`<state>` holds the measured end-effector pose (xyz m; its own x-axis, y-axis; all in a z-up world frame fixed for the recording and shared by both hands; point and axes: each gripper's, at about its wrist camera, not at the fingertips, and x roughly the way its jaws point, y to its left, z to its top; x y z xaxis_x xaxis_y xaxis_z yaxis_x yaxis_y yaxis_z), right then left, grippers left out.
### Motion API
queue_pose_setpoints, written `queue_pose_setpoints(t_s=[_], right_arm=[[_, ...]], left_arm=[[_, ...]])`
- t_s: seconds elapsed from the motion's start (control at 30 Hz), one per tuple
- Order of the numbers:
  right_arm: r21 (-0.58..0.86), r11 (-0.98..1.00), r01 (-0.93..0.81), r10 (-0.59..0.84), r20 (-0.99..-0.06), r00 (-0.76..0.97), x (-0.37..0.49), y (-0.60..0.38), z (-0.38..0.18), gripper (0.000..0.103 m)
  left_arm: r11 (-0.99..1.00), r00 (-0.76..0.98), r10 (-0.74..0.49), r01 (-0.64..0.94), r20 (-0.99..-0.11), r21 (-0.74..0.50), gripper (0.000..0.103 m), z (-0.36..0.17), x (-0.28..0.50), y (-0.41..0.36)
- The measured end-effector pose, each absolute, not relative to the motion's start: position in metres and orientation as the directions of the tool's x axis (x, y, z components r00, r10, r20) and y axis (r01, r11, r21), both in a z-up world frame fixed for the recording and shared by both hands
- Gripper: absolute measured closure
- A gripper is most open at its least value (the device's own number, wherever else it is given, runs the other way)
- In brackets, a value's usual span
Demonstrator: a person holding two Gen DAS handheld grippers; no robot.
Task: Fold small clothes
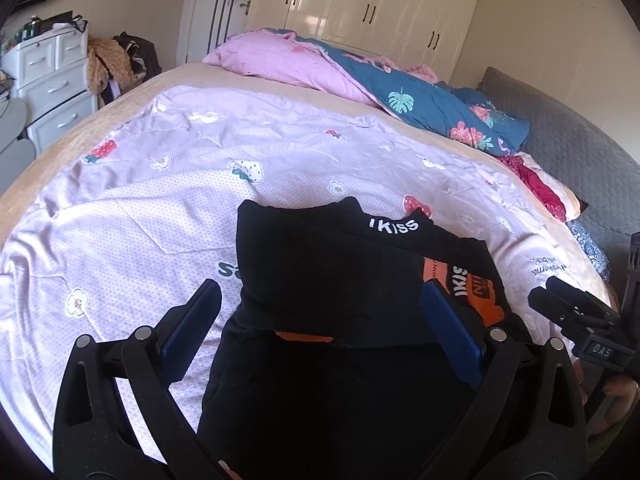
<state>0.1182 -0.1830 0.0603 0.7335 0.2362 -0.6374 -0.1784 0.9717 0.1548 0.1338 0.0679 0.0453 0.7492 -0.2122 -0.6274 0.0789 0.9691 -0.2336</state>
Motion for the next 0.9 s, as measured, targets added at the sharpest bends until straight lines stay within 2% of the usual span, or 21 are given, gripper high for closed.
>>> queue_pose_setpoints(t_s=[0.37,0.9], right_arm=[[0.165,0.971,-0.173,0.239,-0.636,0.734,0.097,-0.195,0.066,0.005],[0.148,0.978,-0.145,0.207,-0.676,0.707,0.055,-0.219,0.058,0.005]], left_arm=[[0.963,0.749,-0.231,0.086,-0.621,-0.254,0.009,0.044,0.107,0.065],[0.973,0.685,-0.197,0.049,-0.701,-0.225,0.009,0.018,0.073,0.074]])
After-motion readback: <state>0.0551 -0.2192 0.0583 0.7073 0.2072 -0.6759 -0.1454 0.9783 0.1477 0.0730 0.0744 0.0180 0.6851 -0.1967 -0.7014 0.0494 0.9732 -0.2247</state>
